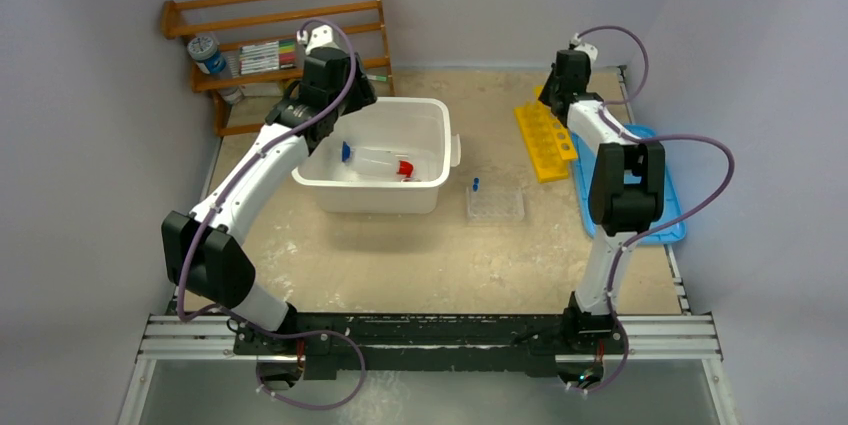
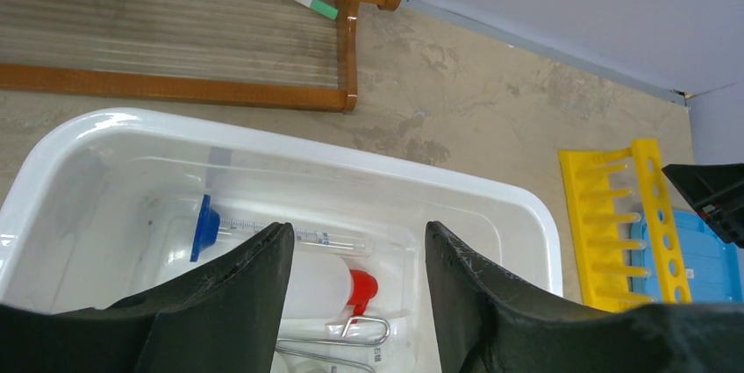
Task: Organize the chemistry lab equipment
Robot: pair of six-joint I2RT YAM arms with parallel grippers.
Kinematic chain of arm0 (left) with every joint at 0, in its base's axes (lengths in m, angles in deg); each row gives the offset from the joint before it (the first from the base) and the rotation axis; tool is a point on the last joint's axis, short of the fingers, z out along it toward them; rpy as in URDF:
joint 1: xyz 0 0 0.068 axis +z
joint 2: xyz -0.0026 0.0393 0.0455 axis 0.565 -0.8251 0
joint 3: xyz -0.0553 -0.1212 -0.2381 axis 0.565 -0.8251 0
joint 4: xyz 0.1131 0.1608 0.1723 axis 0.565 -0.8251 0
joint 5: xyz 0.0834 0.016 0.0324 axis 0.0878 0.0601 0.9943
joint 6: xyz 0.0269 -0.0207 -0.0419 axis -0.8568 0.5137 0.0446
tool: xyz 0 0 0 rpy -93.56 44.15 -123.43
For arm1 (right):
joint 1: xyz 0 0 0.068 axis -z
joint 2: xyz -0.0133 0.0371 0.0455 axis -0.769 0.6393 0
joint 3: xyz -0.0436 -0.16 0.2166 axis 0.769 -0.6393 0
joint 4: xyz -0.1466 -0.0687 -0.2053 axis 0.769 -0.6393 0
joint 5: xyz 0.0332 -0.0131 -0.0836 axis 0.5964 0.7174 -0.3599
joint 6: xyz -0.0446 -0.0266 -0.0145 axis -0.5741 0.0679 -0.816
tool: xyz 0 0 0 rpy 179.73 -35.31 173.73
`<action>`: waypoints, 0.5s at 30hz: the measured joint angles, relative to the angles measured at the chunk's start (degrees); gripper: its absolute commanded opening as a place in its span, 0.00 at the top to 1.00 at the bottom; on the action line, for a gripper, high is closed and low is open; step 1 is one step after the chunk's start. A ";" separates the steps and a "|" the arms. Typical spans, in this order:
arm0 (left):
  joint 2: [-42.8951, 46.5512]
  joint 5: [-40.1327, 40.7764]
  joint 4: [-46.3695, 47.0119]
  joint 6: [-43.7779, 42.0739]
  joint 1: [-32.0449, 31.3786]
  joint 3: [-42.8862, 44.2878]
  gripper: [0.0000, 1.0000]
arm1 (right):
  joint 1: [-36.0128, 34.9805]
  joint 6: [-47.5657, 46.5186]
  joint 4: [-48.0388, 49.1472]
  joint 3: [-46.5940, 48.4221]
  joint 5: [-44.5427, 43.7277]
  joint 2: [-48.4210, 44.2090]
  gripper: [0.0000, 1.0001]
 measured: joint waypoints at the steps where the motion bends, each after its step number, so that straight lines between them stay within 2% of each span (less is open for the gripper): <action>1: 0.00 0.00 0.00 -0.02 0.04 -0.17 0.44 | 0.04 0.52 1.03 -1.84 0.04 -0.74 0.94; 2: 0.00 -0.02 -0.04 -0.02 0.11 -0.35 0.44 | 0.17 1.16 2.23 -4.02 0.00 -1.73 0.99; 3: 0.00 -0.02 0.00 -0.04 0.17 -0.57 0.44 | 0.35 1.75 2.86 -5.60 -0.09 -2.58 1.00; 15: 0.13 -0.31 0.50 -0.04 0.31 -2.69 0.44 | 3.34 3.48 6.10 -5.73 -1.42 -3.85 1.00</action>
